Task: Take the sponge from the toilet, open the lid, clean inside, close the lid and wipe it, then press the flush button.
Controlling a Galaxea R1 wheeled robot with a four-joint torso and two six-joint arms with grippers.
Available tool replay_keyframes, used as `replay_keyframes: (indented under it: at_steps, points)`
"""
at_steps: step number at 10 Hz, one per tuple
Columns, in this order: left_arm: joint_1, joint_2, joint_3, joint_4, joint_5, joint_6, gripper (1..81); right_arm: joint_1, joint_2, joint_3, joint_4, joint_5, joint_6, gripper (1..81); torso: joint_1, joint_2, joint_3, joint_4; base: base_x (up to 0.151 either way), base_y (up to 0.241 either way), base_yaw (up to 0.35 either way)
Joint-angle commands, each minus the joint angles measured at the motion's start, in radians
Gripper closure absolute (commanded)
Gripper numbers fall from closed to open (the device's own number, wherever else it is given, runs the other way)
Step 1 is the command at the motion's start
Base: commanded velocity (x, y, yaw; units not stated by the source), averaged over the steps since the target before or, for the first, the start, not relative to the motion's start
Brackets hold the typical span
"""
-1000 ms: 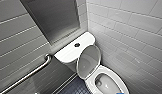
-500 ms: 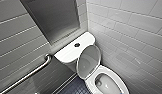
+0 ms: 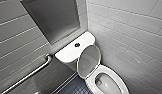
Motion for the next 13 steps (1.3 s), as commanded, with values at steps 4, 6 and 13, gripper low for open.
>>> replay_keyframes:
  at_steps: [4, 6, 13]
  points:
    - [0.013, -0.009, 0.003, -0.004, 0.077, -0.003, 1.0, 0.033, -0.01, -0.009, -0.008, -0.04, 0.001, 81.1, -0.124, 0.192, 0.171, 0.0, 0.0, 0.0, 0.0]
    - [0.012, -0.011, 0.003, -0.004, 0.077, -0.003, 1.0, 0.006, -0.01, -0.024, -0.01, -0.042, 0.001, 81.1, -0.166, 0.256, 0.13, 0.0, 0.0, 0.0, 0.0]
    - [-0.027, -0.206, 0.32, -0.008, 0.055, -0.009, 1.0, -0.348, 0.131, -0.333, -0.051, 0.105, -0.038, 81.1, -0.153, 0.233, 0.148, 0.0, 0.0, 0.0, 0.0]
